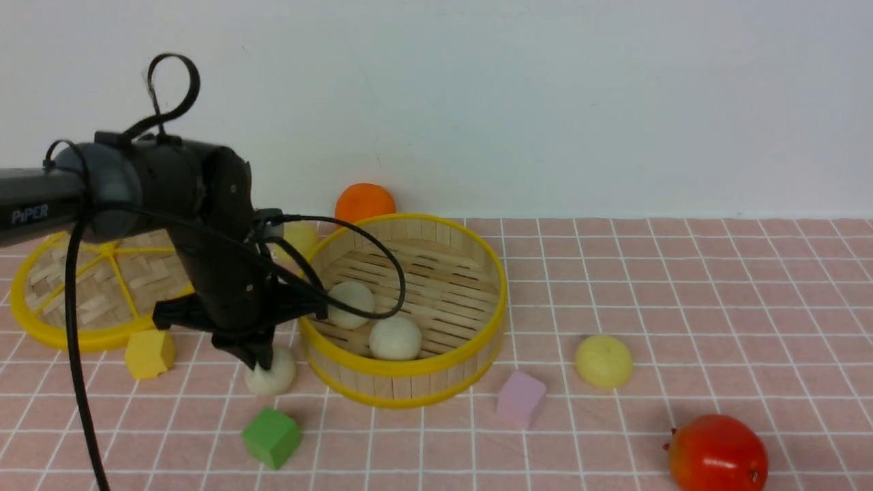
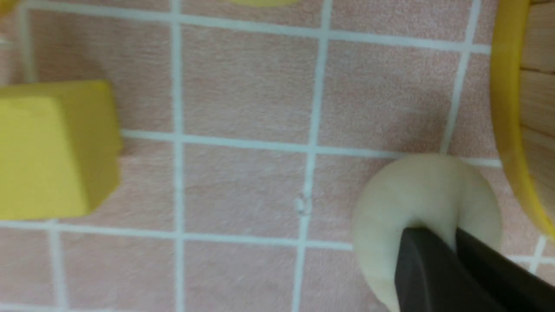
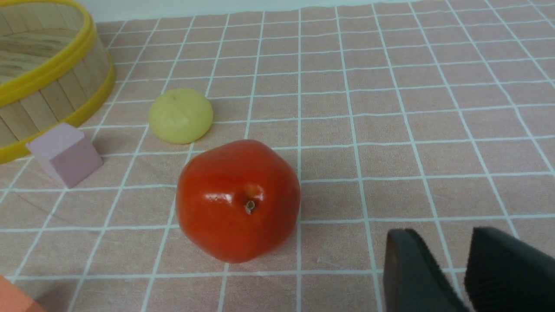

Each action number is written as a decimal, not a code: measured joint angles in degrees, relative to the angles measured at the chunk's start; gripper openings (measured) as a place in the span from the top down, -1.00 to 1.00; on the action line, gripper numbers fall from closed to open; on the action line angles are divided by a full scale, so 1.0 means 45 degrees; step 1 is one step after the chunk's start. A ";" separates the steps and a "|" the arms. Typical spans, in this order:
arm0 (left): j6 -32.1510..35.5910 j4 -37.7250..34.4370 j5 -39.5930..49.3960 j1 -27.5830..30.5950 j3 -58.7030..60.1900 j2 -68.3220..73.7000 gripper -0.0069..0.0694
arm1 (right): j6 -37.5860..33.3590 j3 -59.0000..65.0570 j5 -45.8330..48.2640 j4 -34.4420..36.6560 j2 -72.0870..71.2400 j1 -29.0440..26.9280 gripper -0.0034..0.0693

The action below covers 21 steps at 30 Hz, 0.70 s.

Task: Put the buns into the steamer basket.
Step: Use the left arm to put the steamed stuffed bun into the steamer

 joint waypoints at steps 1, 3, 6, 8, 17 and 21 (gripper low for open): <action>0.0000 0.0098 0.0613 0.0000 -0.0642 0.0000 0.78 | 0.0000 0.0000 0.0000 0.0000 0.0000 0.0000 0.25; 0.0000 0.0081 0.1151 0.0000 -0.1520 -0.0015 0.78 | 0.0000 0.0000 0.0000 0.0000 0.0000 0.0000 0.25; 0.0193 -0.0376 0.1674 0.0000 -0.3183 -0.0025 0.78 | 0.0000 0.0000 0.0000 0.0000 0.0000 0.0000 0.25; 0.0405 -0.0647 0.1711 -0.0025 -0.3819 -0.0025 0.78 | 0.0000 0.0000 0.0000 0.0000 0.0000 0.0000 0.25; 0.1352 -0.2517 0.0129 -0.0239 -0.5915 0.1609 0.78 | 0.0000 0.0000 0.0000 0.0000 0.0000 0.0000 0.25; 0.1352 -0.2566 -0.0758 -0.0239 -0.5915 0.2563 0.77 | 0.0000 0.0000 0.0000 0.0000 0.0000 0.0000 0.25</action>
